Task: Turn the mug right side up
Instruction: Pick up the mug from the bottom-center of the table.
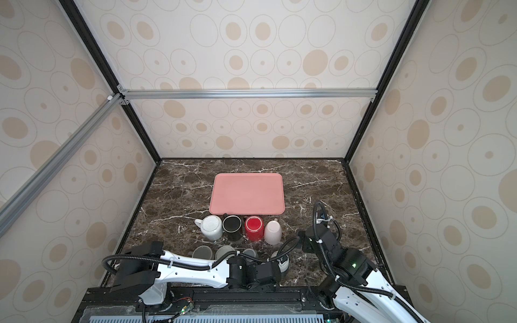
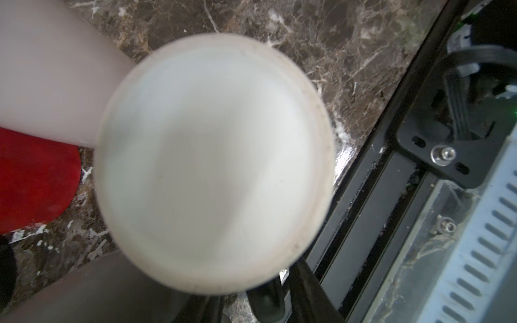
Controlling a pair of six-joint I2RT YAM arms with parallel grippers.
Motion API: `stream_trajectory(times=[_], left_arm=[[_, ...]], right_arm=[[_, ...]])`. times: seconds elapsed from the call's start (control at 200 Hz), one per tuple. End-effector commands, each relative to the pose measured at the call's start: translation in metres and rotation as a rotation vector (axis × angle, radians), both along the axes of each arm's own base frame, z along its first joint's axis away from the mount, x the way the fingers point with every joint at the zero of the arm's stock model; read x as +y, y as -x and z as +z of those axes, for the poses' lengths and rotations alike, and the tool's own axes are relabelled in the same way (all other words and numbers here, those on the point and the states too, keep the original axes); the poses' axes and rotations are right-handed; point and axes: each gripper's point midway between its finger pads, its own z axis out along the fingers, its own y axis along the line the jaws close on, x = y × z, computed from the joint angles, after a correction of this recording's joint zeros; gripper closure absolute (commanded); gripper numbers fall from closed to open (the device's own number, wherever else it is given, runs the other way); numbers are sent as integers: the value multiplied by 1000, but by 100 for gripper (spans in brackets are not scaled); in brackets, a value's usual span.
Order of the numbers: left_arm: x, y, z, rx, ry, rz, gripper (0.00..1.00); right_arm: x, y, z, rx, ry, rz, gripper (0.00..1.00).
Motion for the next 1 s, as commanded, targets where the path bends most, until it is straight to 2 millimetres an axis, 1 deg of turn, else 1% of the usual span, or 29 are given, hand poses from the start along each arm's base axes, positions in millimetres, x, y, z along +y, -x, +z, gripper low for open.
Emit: stream_trajectory(times=[0.0, 0.085, 0.225, 0.355, 0.465, 0.515, 0.58, 0.61, 0.75, 0.865, 0.995], left_arm=[[0, -8, -2, -30, -9, -3, 68], [-1, -9, -3, -35, -8, -8, 69], [-1, -11, -7, -46, -21, -12, 75], [-3, -11, -5, -57, -8, -22, 83], [-5, -12, -4, -68, -3, -32, 87], [-6, -13, -3, -74, 0, -34, 90], [-7, -14, 0, -82, 10, -35, 97], [-8, -14, 2, -86, 19, -38, 100], [-14, -17, 21, -108, 96, -38, 100], [-18, -24, 44, -122, 174, -20, 100], [-18, -39, 73, -117, 281, 15, 100]], right_arm=[[-7, 2, 0, -1, 10, -30, 0], [-8, 2, -1, -1, 7, -34, 0], [-8, 2, 0, -6, 2, -35, 0], [-8, 3, 1, -6, -2, -36, 0], [-9, 3, 1, -11, -8, -42, 0], [-9, 3, 2, -16, -14, -44, 0], [-10, 3, 4, -28, -20, -49, 0], [-11, 2, 6, -37, -23, -53, 0], [-15, 1, 13, -73, -25, -71, 0], [-20, -1, 23, -126, -40, -96, 0], [-22, -4, 38, -203, -73, -105, 0]])
